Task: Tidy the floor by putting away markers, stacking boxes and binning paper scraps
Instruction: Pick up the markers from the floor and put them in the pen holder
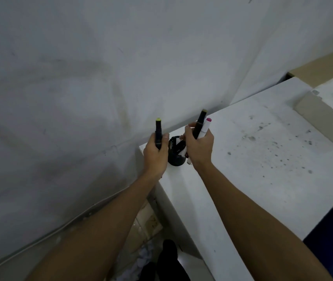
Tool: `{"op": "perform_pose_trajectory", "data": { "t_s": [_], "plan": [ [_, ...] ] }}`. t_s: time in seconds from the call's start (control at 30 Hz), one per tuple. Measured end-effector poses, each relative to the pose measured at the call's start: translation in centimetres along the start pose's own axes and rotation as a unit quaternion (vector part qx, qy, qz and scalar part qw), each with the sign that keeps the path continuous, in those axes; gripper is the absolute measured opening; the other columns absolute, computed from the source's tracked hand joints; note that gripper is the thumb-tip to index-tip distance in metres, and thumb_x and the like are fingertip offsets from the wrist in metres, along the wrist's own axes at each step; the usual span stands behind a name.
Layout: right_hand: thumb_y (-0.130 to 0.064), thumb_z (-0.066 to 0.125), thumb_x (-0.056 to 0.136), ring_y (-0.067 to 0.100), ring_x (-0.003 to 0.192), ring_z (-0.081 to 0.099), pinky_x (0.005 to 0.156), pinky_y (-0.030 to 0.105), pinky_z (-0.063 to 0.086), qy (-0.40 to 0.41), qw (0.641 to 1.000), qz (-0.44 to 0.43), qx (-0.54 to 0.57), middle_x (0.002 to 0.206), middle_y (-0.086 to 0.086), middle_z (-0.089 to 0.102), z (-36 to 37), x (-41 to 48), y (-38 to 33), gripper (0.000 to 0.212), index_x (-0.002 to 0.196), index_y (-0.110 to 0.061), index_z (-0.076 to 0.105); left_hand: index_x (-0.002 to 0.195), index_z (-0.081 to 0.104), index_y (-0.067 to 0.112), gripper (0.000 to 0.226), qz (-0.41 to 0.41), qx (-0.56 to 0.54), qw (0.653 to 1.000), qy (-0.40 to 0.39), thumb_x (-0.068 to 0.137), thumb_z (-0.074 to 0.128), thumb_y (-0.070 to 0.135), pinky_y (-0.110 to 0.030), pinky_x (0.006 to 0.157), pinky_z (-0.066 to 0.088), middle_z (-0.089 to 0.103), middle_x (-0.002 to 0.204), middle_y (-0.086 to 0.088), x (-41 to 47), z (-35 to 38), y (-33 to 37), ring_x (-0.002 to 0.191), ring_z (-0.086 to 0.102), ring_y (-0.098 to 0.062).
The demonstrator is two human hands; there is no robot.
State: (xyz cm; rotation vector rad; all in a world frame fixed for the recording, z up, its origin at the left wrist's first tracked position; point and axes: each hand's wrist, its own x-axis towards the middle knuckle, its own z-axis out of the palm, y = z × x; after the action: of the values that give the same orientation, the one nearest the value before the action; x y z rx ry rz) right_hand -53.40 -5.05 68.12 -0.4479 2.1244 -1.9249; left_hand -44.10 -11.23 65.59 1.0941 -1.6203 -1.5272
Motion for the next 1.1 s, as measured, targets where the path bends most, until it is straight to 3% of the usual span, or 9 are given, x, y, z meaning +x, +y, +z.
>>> {"op": "perform_pose_trajectory", "data": {
  "t_s": [0.17, 0.3, 0.47, 0.6, 0.73, 0.9, 1.0, 1.1],
  "plan": [
    [-0.020, 0.070, 0.090, 0.019, 0.071, 0.072, 0.079, 0.043, 0.061, -0.020, 0.999, 0.017, 0.029, 0.070, -0.003, 0.071, 1.7, 3.8, 1.5, 0.008, 0.087, -0.014, 0.065, 0.101, 0.059, 0.014, 0.027, 0.007, -0.005, 0.998, 0.060, 0.100, 0.050, 0.040, -0.034, 0.070, 0.055, 0.056, 0.071, 0.004, 2.6, 2.3, -0.5, 0.068, 0.057, -0.013],
    [-0.024, 0.073, 0.088, 0.022, 0.075, 0.072, 0.078, 0.039, 0.061, -0.016, 0.999, 0.021, 0.040, 0.077, 0.001, 0.071, 2.7, 5.2, 3.3, 0.015, 0.088, -0.011, 0.065, 0.097, 0.056, 0.018, 0.022, 0.017, -0.002, 0.995, 0.098, 0.100, 0.051, 0.039, -0.029, 0.067, 0.053, 0.056, 0.069, 0.007, 4.1, 3.9, -0.7, 0.066, 0.059, -0.011],
    [-0.023, 0.074, 0.088, 0.016, 0.079, 0.071, 0.074, 0.021, 0.057, -0.027, 0.998, 0.009, 0.050, 0.085, 0.003, 0.072, 3.4, 5.9, 4.9, 0.016, 0.095, -0.010, 0.066, 0.099, 0.056, 0.021, 0.019, 0.016, -0.016, 0.993, 0.117, 0.099, 0.051, 0.039, -0.034, 0.070, 0.057, 0.057, 0.073, 0.010, 4.9, 5.4, -1.3, 0.068, 0.060, -0.011],
    [-0.019, 0.075, 0.087, 0.001, 0.080, 0.068, 0.073, 0.005, 0.047, -0.055, 0.998, -0.031, 0.029, 0.085, -0.013, 0.068, 3.2, 5.8, 5.1, 0.018, 0.093, -0.029, 0.061, 0.103, 0.054, 0.022, 0.016, 0.022, -0.028, 0.990, 0.137, 0.100, 0.050, 0.037, -0.029, 0.074, 0.057, 0.059, 0.079, 0.009, 5.0, 6.0, -1.4, 0.072, 0.061, -0.011],
    [-0.011, 0.075, 0.084, 0.006, 0.074, 0.066, 0.073, 0.018, 0.054, -0.036, 0.997, -0.068, 0.015, 0.078, -0.005, 0.066, 2.4, 6.2, 5.5, 0.020, 0.098, -0.015, 0.061, 0.097, 0.053, 0.023, 0.014, 0.024, -0.045, 0.986, 0.161, 0.100, 0.050, 0.036, -0.026, 0.065, 0.054, 0.055, 0.070, 0.011, 5.5, 6.4, -1.7, 0.065, 0.059, -0.012],
    [-0.006, 0.072, 0.086, 0.008, 0.072, 0.065, 0.072, 0.023, 0.056, -0.028, 0.995, -0.089, 0.031, 0.077, -0.004, 0.064, 2.0, 6.4, 6.0, 0.018, 0.099, -0.008, 0.059, 0.099, 0.052, 0.015, 0.018, 0.014, -0.082, 0.980, 0.178, 0.101, 0.050, 0.034, -0.029, 0.061, 0.051, 0.051, 0.066, 0.007, 6.0, 7.3, -1.9, 0.058, 0.054, -0.011],
    [-0.006, 0.064, 0.092, 0.027, 0.082, 0.069, 0.078, 0.041, 0.059, -0.038, 0.993, -0.103, 0.054, 0.086, 0.009, 0.065, 1.7, 6.5, 6.2, 0.013, 0.100, -0.011, 0.056, 0.099, 0.052, 0.017, 0.018, 0.014, -0.089, 0.979, 0.181, 0.101, 0.050, 0.035, -0.032, 0.061, 0.054, 0.052, 0.066, 0.003, 6.3, 7.6, -1.9, 0.061, 0.057, -0.015],
    [0.001, 0.053, 0.096, 0.023, 0.086, 0.069, 0.080, 0.038, 0.057, -0.085, 0.986, -0.143, 0.014, 0.089, 0.006, 0.065, 1.4, 6.7, 6.6, 0.011, 0.102, -0.009, 0.054, 0.096, 0.051, 0.020, 0.015, 0.015, -0.098, 0.977, 0.188, 0.101, 0.050, 0.035, -0.032, 0.058, 0.055, 0.051, 0.064, 0.003, 6.6, 7.9, -2.1, 0.057, 0.055, -0.014]
  ]
}}
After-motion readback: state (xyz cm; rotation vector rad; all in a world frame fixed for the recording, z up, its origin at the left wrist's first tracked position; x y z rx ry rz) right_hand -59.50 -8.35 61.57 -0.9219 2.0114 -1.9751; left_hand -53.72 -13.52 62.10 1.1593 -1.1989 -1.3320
